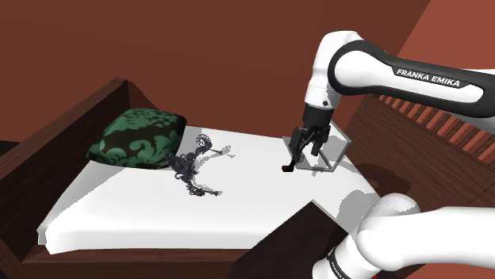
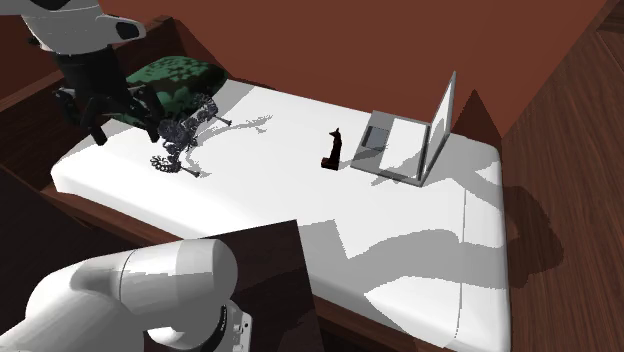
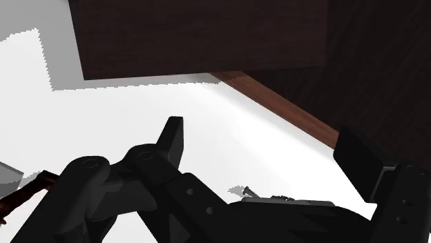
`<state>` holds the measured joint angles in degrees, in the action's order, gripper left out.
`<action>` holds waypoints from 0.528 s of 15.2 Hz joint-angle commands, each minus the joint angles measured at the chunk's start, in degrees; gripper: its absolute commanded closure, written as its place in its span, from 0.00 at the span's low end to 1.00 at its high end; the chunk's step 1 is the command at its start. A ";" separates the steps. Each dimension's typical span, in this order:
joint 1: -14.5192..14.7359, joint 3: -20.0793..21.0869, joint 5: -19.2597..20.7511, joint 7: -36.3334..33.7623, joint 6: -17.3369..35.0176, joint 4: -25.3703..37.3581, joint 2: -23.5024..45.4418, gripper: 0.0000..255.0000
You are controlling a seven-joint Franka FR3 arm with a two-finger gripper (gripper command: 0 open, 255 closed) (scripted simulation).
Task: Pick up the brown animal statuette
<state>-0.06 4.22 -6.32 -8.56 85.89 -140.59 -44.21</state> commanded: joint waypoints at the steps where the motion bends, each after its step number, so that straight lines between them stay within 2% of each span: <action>1: 0.00 0.00 0.00 0.00 0.00 0.00 0.00 0.00; 8: -3.74 -5.70 5.85 6.59 7.85 -0.08 9.01 0.00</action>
<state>-3.22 -0.59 -1.35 -3.02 92.08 -141.29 -37.63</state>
